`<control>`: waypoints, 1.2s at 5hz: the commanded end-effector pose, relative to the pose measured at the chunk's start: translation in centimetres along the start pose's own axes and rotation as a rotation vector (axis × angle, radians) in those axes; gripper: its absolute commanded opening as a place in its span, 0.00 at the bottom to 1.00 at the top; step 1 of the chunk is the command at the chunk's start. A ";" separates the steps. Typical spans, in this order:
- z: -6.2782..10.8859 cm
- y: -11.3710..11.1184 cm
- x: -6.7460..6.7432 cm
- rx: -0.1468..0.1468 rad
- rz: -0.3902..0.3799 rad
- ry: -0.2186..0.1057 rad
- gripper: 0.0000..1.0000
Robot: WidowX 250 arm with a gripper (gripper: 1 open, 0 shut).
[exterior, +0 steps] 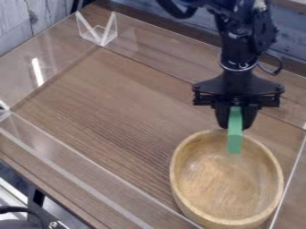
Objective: Put green stick into wooden bowl
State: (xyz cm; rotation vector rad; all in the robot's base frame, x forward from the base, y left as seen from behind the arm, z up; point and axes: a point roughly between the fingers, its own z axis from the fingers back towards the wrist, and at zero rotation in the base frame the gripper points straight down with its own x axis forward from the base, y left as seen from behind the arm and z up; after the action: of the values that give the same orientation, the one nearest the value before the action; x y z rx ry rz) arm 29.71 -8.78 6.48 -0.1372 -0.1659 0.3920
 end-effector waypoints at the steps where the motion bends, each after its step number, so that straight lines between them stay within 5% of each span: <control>1: 0.3 -0.4 0.3 -0.014 -0.006 -0.020 0.00; 6: -1.3 -0.7 0.5 -0.020 -0.029 -0.024 0.00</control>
State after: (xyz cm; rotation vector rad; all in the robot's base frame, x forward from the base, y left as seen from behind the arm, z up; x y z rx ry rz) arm 30.66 -9.14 5.14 -0.1472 -0.1870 0.3792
